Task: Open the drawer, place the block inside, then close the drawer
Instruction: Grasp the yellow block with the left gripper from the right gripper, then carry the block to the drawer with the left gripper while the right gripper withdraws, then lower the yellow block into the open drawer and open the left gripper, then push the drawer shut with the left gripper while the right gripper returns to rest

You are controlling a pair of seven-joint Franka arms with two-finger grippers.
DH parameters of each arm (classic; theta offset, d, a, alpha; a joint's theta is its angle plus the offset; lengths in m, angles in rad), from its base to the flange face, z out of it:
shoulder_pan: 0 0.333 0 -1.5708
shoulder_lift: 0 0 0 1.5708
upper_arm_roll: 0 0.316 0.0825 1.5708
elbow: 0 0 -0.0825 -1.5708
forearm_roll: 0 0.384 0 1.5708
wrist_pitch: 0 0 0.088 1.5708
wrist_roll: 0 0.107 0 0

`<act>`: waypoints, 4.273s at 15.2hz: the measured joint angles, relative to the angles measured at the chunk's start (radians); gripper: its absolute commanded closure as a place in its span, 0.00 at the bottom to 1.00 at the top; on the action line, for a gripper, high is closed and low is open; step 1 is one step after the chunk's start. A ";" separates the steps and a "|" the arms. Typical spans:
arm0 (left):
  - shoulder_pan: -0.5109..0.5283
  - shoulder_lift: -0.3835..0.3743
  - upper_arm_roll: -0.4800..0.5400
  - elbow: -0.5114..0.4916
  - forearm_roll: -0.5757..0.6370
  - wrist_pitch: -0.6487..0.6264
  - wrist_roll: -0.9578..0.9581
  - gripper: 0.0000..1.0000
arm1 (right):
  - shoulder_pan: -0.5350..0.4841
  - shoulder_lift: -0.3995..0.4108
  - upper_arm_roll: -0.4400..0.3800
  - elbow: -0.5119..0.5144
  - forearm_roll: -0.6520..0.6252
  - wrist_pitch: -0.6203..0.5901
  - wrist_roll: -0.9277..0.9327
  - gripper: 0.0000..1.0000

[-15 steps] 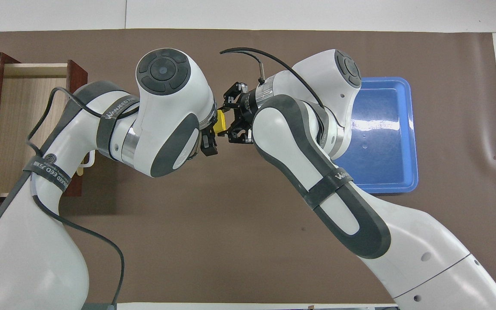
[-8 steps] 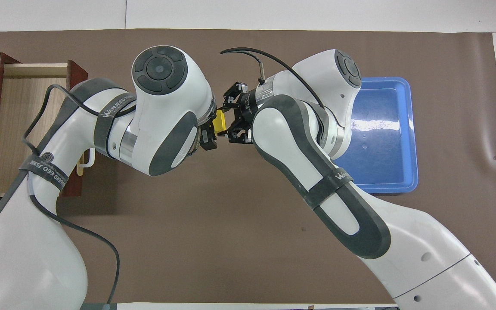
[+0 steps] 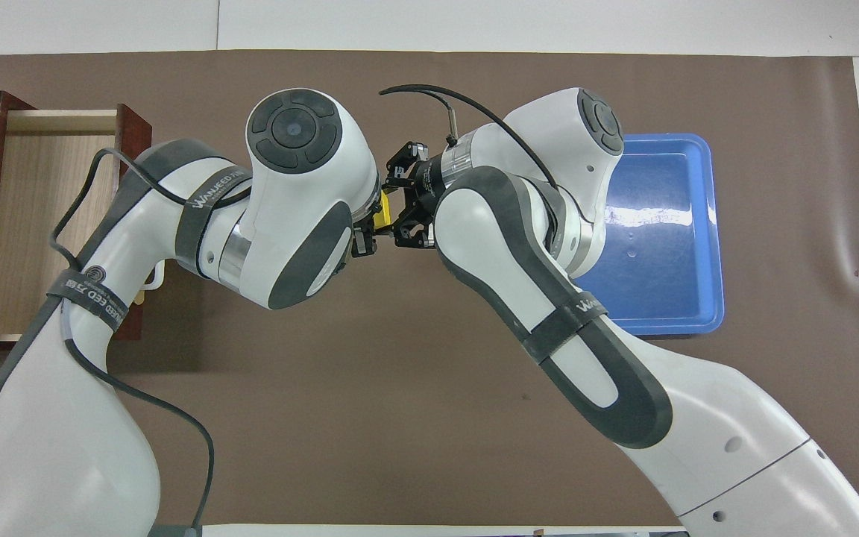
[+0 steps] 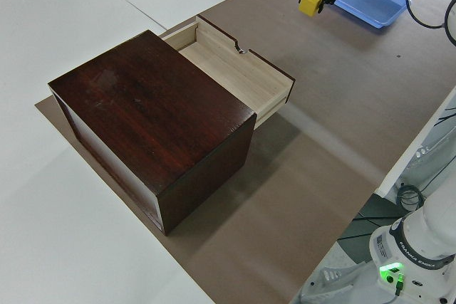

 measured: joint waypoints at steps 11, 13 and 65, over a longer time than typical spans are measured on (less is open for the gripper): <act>-0.007 0.000 -0.001 -0.001 0.005 0.001 -0.002 1.00 | -0.011 0.000 -0.003 0.003 0.012 0.009 0.019 0.14; -0.007 0.000 0.000 -0.001 0.007 0.002 -0.005 1.00 | -0.035 -0.007 -0.004 0.003 0.013 -0.015 0.020 0.13; 0.439 -0.302 -0.002 -0.319 -0.006 0.026 0.739 0.00 | -0.474 -0.425 -0.011 -0.024 -0.814 -0.610 -1.530 0.00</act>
